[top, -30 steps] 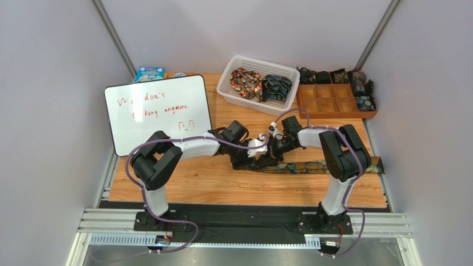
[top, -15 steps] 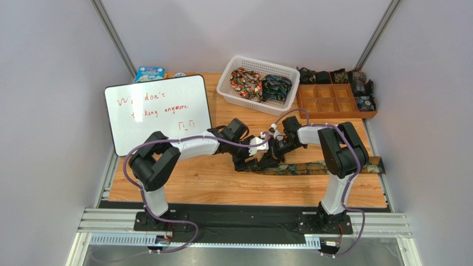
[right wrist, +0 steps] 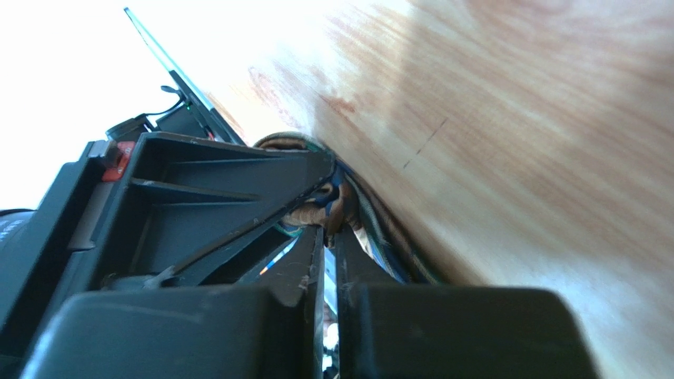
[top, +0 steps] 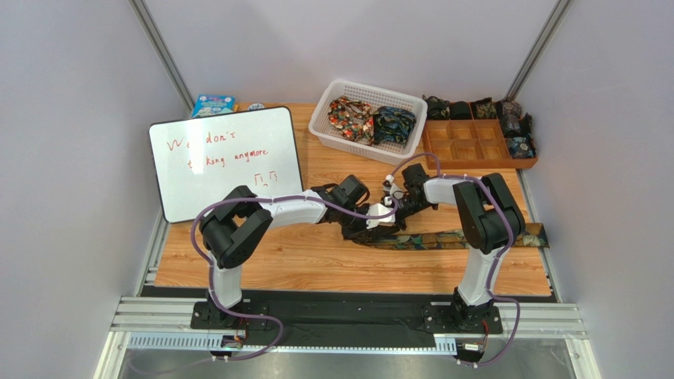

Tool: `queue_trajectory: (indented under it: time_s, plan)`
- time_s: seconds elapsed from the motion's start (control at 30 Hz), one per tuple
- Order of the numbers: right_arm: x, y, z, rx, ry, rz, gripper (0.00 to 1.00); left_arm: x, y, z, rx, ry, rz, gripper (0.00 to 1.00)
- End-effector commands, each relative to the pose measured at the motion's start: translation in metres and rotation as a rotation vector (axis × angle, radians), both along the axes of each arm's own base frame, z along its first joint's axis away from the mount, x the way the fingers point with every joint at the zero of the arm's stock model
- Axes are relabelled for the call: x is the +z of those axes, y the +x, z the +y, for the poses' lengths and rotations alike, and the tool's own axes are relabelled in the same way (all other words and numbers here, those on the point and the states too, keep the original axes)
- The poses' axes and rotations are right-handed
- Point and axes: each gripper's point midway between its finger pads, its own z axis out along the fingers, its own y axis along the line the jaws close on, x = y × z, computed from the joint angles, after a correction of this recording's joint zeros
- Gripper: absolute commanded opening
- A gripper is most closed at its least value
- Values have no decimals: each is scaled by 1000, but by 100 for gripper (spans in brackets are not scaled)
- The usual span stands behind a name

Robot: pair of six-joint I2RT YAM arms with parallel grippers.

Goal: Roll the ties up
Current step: Roll the tie at the center of the board.

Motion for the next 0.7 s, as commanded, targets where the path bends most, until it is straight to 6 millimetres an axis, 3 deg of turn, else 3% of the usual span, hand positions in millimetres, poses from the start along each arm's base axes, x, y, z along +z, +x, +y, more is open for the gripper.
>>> queue_trajectory:
  time_s: [0.0,0.1,0.23,0.4,0.5,0.67]
  plan:
    - [26,28,-15,8,-8,-106,16,-10,4,10,17,75,-14,21]
    - [41,33,-42,-1,-46,-112,33,-15,5,17,52,93,0,17]
    - [37,30,-74,-6,-115,-89,30,-17,22,23,139,111,23,15]
    - [14,19,-84,21,-172,-30,25,-13,46,34,223,119,29,14]
    - [-6,25,-90,24,-217,-19,22,-7,49,37,233,110,17,13]
    - [-30,51,-99,21,-304,-66,20,7,45,35,191,58,-11,13]
